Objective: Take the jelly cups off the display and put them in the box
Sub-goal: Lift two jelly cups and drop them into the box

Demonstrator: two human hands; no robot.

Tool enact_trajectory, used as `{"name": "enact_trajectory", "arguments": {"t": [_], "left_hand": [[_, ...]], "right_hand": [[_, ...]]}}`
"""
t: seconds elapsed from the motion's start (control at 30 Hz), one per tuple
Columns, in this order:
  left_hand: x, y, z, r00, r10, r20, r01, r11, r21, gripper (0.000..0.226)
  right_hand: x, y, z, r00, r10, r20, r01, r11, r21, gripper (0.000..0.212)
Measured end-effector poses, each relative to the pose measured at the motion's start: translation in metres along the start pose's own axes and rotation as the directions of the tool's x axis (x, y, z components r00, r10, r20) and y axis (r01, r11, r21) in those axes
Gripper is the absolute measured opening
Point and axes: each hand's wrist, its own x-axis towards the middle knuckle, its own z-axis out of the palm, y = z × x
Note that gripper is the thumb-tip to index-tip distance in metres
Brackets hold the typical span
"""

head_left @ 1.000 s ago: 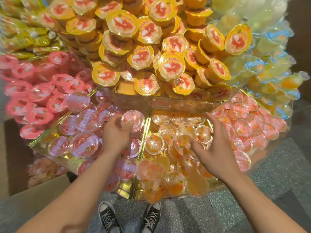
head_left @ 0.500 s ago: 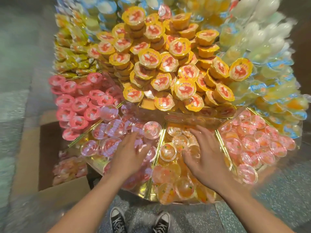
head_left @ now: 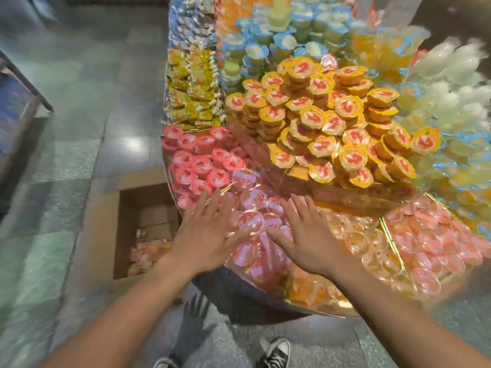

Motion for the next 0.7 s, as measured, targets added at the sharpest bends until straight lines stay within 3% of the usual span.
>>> {"name": "enact_trajectory", "arguments": {"t": [0.3, 0.37, 0.47, 0.6, 0.7], "left_hand": [[-0.053, -0.130, -0.064, 1.000, 0.004, -0.020, -0.004, 1.000, 0.025, 0.087], [-0.061, -0.162, -0.072, 0.999, 0.002, -0.034, 0.000, 0.999, 0.041, 0.088], [-0.067, -0.207, -0.082, 1.000, -0.008, -0.006, 0.008, 0.999, 0.052, 0.100], [-0.061, -0.257, -0.095, 1.000, -0.015, 0.020, 0.013, 0.996, 0.087, 0.127], [-0.046, -0.294, -0.099, 0.999, -0.044, 0.010, 0.043, 0.996, 0.079, 0.117]], "right_hand": [[0.011, -0.148, -0.002, 0.996, 0.028, -0.088, -0.026, 0.999, 0.027, 0.089], [0.017, -0.177, -0.003, 0.995, 0.012, -0.102, -0.009, 0.999, 0.036, 0.096], [0.030, -0.218, -0.003, 0.995, -0.017, -0.101, 0.025, 0.997, 0.076, 0.103], [0.063, -0.261, -0.001, 0.991, -0.085, -0.100, 0.087, 0.996, 0.023, 0.094], [0.092, -0.288, 0.003, 0.991, -0.116, -0.061, 0.117, 0.993, 0.003, 0.094]]}}
